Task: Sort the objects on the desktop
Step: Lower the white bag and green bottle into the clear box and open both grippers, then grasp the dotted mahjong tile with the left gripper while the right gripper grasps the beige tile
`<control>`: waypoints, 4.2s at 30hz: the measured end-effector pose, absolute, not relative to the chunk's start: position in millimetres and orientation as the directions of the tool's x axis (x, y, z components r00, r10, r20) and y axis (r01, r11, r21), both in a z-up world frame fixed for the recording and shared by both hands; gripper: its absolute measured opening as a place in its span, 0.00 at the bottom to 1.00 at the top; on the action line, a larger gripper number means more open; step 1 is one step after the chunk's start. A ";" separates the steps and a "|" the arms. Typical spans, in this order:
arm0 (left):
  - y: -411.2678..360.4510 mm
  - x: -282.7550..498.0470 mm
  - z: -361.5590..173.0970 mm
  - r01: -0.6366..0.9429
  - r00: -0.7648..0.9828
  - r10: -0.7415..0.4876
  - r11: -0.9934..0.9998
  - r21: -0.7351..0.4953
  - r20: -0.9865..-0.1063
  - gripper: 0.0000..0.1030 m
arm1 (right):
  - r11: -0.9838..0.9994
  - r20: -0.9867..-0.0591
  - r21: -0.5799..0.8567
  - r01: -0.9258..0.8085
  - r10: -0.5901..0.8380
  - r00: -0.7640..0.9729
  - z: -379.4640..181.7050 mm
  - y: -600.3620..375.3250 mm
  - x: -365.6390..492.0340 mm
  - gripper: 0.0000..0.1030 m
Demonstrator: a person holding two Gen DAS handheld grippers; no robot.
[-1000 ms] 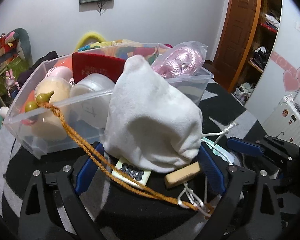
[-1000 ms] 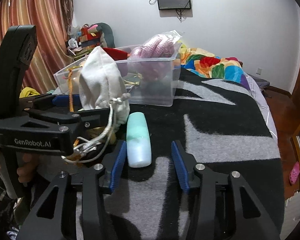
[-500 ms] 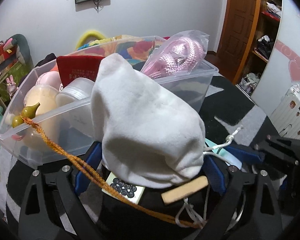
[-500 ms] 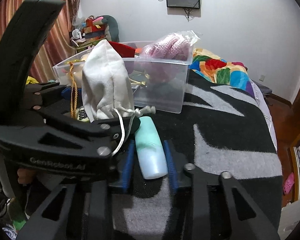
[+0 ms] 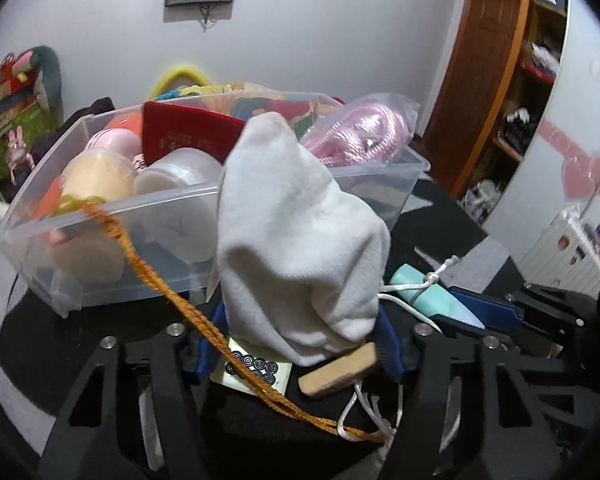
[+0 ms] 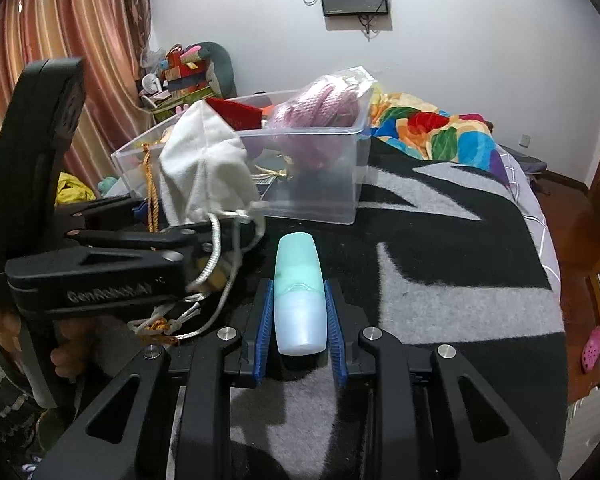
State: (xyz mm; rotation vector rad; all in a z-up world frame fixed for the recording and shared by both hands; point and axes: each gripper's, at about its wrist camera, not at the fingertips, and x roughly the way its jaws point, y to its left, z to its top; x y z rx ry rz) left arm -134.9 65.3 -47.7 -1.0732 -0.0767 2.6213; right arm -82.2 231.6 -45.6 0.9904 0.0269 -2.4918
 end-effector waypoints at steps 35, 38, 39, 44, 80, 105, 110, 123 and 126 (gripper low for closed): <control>-17.6 -128.6 23.4 -0.195 -0.794 0.313 -0.943 -0.268 -0.522 0.58 | -0.868 -0.548 0.223 0.443 -0.488 -0.680 5.4 230.1 -94.3 0.22; -20.8 -135.3 24.3 -0.179 -0.803 0.284 -0.954 -0.241 -0.524 0.58 | -0.871 -0.527 0.210 0.443 -0.483 -0.700 12.8 230.2 -94.0 0.22; -21.2 -138.7 22.7 -0.167 -0.804 0.267 -0.959 -0.228 -0.532 0.58 | -0.872 -0.524 0.209 0.443 -0.483 -0.702 14.6 230.8 -94.8 0.22; -32.4 -163.1 6.5 -0.109 -0.789 0.224 -0.967 -0.228 -0.572 0.58 | -0.871 -0.506 0.207 0.446 -0.486 -0.713 25.8 227.7 -103.8 0.22; -46.9 -143.5 -15.7 -0.123 -0.858 0.216 -0.968 -0.221 -0.467 0.87 | -0.864 -0.578 0.169 0.475 -0.477 -0.662 0.1 161.6 -157.5 0.22; -63.6 -110.3 -26.0 -0.079 -0.829 0.247 -0.940 -0.332 -0.502 0.89 | -0.836 -0.554 0.096 0.540 -0.495 -0.669 1.9 160.6 -87.5 0.44; -57.2 -101.6 -27.6 -0.093 -0.813 0.247 -0.949 -0.301 -0.527 0.89 | -0.827 -0.581 0.097 0.553 -0.498 -0.643 -14.6 155.6 -83.1 0.44; -37.1 -104.6 -48.8 -0.147 -0.730 0.286 -0.953 -0.266 -0.621 0.89 | -0.827 -0.629 0.160 0.538 -0.506 -0.590 -40.8 153.9 -86.6 0.22; -35.8 -103.0 -49.8 -0.185 -0.707 0.330 -0.940 -0.286 -0.625 0.89 | -0.836 -0.607 0.181 0.518 -0.510 -0.610 -37.0 164.1 -82.1 0.22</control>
